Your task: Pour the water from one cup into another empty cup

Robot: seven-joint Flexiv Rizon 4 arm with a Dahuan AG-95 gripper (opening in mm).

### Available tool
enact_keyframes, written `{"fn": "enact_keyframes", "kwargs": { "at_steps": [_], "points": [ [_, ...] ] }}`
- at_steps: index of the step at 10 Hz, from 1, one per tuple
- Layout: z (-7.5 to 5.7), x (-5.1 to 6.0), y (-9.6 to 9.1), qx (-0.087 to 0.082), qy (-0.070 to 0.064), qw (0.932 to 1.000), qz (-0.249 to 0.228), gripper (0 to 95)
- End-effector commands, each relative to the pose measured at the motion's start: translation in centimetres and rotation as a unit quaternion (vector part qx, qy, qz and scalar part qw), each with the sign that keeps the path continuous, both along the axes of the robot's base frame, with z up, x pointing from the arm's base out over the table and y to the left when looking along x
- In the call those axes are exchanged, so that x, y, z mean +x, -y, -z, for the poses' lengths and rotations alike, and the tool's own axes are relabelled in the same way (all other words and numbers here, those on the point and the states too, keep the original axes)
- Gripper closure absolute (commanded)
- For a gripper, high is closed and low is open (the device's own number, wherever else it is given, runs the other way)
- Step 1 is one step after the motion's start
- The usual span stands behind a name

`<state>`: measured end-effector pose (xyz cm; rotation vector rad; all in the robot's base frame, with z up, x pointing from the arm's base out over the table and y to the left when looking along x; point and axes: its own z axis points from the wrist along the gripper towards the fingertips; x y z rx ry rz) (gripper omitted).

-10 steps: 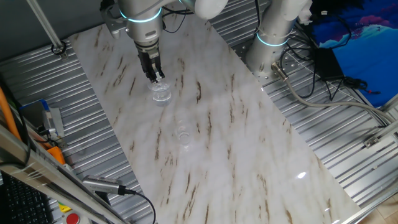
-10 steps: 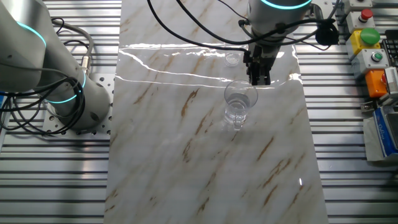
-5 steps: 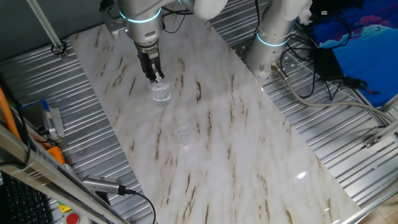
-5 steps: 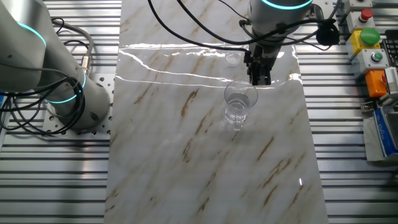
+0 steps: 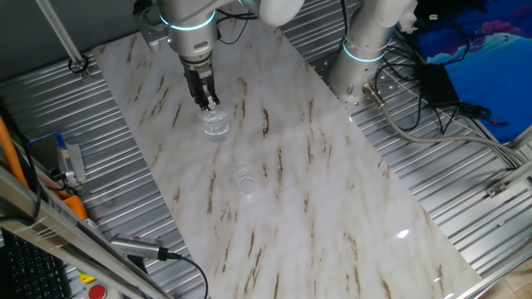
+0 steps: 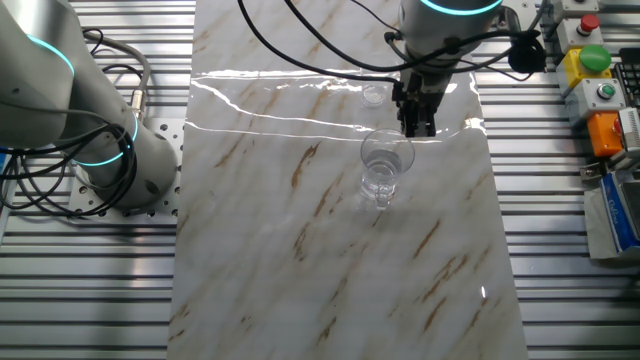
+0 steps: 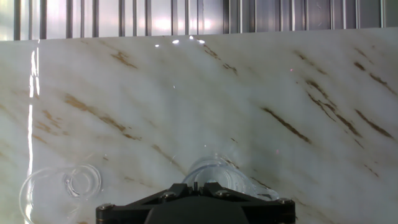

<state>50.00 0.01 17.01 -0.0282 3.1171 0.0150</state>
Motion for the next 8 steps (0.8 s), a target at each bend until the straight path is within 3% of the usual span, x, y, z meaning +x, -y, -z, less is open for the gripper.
{"fn": "enact_keyframes", "kwargs": {
  "at_steps": [1, 8],
  "points": [
    [0.01, 0.00, 0.00, 0.000, 0.000, 1.0000, 0.000, 95.0],
    [0.01, 0.00, 0.00, 0.000, -0.001, 1.0000, -0.009, 95.0]
  ]
}}
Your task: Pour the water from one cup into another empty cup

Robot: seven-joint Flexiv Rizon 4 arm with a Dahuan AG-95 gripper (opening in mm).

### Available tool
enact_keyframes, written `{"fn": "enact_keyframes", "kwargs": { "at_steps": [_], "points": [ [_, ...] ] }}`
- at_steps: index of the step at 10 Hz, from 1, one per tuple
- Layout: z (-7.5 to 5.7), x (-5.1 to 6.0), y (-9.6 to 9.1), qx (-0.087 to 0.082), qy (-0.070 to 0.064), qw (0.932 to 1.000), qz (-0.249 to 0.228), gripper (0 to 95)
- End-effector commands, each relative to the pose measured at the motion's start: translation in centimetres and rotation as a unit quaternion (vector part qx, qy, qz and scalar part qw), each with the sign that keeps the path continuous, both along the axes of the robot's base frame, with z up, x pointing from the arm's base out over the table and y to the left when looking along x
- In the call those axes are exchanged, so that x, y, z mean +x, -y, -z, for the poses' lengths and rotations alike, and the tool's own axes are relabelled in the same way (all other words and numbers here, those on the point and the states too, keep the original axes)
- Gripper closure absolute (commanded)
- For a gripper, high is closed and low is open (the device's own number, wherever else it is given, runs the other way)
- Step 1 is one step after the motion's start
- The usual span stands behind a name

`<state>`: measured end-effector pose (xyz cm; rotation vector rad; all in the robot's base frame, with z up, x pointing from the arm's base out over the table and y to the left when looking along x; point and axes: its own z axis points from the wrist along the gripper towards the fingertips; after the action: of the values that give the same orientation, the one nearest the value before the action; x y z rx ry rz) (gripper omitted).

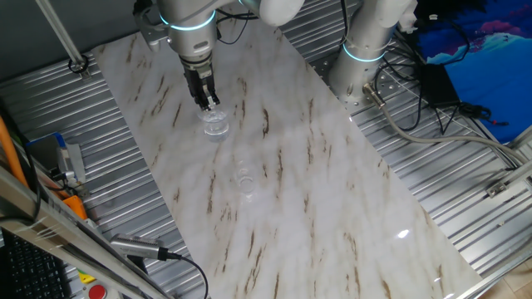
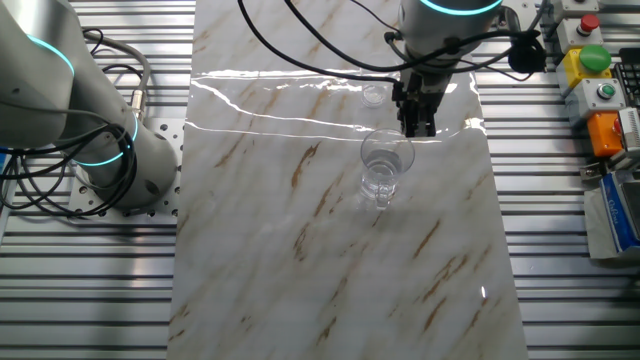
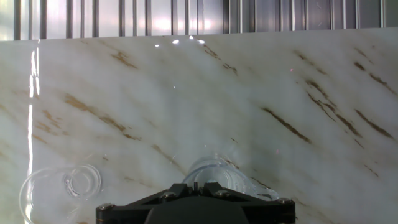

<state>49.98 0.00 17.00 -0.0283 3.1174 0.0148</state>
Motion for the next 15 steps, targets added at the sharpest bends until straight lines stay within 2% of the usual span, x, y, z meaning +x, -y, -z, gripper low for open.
{"fn": "enact_keyframes", "kwargs": {
  "at_steps": [1, 3, 5, 8, 9, 12, 15],
  "points": [
    [0.0, 0.0, 0.0, 0.000, 0.000, 0.9995, -0.031, 95.0],
    [0.0, 0.0, 0.0, -0.001, 0.000, 0.9996, -0.029, 95.0],
    [0.0, 0.0, 0.0, -0.002, 0.000, 0.9978, -0.066, 95.0],
    [-0.1, -0.1, 0.4, -0.002, -0.004, 0.9968, -0.080, 95.0],
    [0.0, -0.5, 1.7, 0.000, -0.004, 0.9942, -0.108, 95.0],
    [0.8, -1.2, 4.0, -0.003, -0.003, 0.9874, -0.158, 95.0],
    [1.5, -1.8, 5.8, -0.002, -0.002, 0.9838, -0.179, 95.0]
  ]
}}
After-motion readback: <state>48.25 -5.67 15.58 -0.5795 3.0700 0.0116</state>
